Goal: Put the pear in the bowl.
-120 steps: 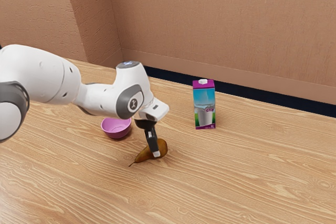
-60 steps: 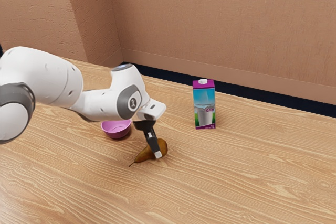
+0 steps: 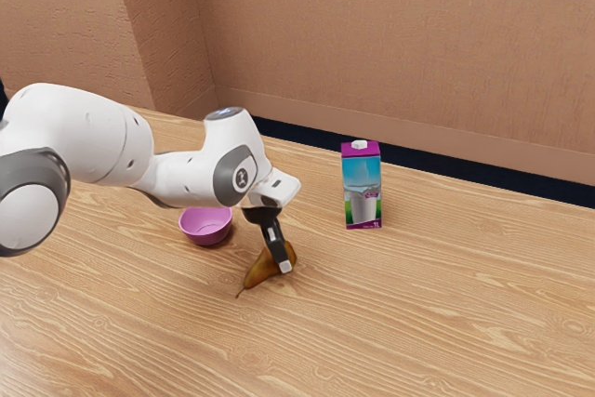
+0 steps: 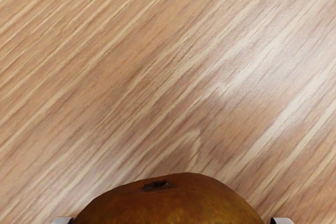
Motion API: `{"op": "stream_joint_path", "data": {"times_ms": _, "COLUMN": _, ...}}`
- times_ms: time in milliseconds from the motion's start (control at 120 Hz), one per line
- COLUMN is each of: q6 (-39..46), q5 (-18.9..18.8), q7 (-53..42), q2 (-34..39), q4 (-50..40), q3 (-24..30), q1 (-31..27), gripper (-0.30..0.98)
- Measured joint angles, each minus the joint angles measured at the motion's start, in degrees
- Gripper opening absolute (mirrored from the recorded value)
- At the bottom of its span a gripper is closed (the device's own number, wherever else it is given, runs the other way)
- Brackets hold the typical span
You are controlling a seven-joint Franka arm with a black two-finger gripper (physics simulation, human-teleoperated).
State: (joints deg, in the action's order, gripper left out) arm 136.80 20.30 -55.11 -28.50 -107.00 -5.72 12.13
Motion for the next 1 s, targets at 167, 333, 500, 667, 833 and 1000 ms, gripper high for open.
{"op": "stream_joint_path", "data": {"times_ms": 167, "q6": -0.13, "q5": -1.16, "q7": 0.5, "q2": 0.93, "q4": 1.32, "q3": -0.02, "q1": 0.02, "gripper": 0.24}}
{"op": "stream_joint_path", "data": {"times_ms": 333, "q6": -1.76, "q5": -4.92, "q7": 2.23, "q2": 2.62, "q4": 3.62, "q3": -1.13, "q1": 0.1, "gripper": 0.06}}
{"op": "stream_joint_path", "data": {"times_ms": 500, "q6": -5.19, "q5": -6.8, "q7": 4.16, "q2": 3.76, "q4": 3.87, "q3": -8.92, "q1": -0.02, "gripper": 0.05}}
{"op": "stream_joint_path", "data": {"times_ms": 667, "q6": -8.93, "q5": -8.82, "q7": 5.8, "q2": 4.13, "q4": 5.17, "q3": -13.3, "q1": 0.01, "gripper": 0.06}}
{"op": "stream_joint_path", "data": {"times_ms": 833, "q6": -11.24, "q5": -9.97, "q7": 6.9, "q2": 3.75, "q4": 5.16, "q3": -15.83, "q1": -0.09, "gripper": 0.07}}
{"op": "stream_joint_path", "data": {"times_ms": 1000, "q6": -12.48, "q5": -9.57, "q7": 7.11, "q2": 3.13, "q4": 5.18, "q3": -15.85, "q1": -0.01, "gripper": 0.3}}
